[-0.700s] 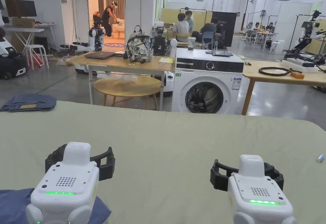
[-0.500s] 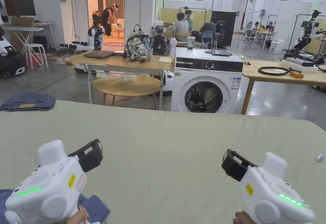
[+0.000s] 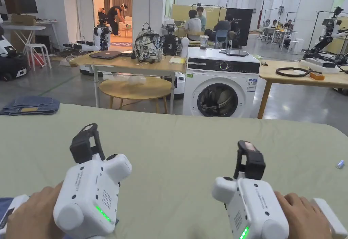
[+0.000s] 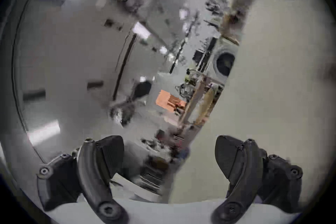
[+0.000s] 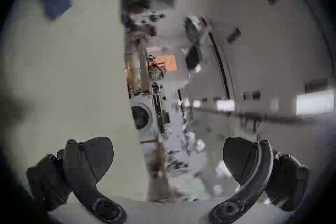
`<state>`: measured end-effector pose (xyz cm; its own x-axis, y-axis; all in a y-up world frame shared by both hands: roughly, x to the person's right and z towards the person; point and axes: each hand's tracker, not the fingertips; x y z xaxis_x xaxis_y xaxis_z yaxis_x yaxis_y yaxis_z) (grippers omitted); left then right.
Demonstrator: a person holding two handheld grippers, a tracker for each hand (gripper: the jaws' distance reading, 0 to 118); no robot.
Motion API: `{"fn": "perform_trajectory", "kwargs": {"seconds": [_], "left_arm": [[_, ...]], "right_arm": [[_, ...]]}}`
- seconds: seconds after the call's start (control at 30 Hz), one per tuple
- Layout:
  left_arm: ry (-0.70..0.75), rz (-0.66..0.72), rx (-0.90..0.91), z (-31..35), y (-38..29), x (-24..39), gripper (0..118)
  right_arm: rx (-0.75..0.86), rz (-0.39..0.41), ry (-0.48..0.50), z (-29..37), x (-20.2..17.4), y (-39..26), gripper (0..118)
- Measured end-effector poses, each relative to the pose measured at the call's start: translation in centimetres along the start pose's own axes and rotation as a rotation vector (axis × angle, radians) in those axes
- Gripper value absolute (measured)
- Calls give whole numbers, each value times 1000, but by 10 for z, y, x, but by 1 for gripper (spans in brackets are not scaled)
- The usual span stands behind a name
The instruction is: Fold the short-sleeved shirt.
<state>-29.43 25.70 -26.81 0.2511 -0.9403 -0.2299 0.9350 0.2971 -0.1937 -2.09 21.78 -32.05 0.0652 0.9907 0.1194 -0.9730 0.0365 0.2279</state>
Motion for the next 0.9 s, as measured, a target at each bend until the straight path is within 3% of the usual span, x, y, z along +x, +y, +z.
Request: {"fn": "perform_trajectory", "kwargs": {"seconds": [0.03,0.07,0.13,0.23,0.4,0.47,0.53,0.63,0.7,0.8,0.9], "left_arm": [[2,-35,13,3,1,2,103],[0,-54,24,4,2,-4,103],[-12,5,10,11,5,-9,103],[-75,358,-81,-6,-3,-20,103],[-151,1052,-212,-26,-32,-29,103],[-176,1253,-223,-20,-41,-28,103],[-170,1388,-243,-21,-48,-25,103],[-148,1514,-246,-24,-60,-19,103],[-142,1505,-243,-20,-58,-21,103],[-138,1412,-228,-22,-52,-20,103],[-136,1297,-191,-16,-42,-24,103]], "right_arm": [[9,14,-6,1,-2,1,118],[3,-21,-1,2,-3,3,118],[-37,-143,23,3,2,4,118],[-144,-493,72,-2,17,3,118],[-341,-1178,135,-9,39,-19,118],[-398,-1405,131,-9,39,-32,118],[-439,-1573,109,-6,36,-41,118],[-484,-1705,58,-1,34,-47,118],[-485,-1721,30,2,33,-50,118],[-464,-1689,39,3,34,-47,118],[-431,-1574,51,2,36,-40,118]]}}
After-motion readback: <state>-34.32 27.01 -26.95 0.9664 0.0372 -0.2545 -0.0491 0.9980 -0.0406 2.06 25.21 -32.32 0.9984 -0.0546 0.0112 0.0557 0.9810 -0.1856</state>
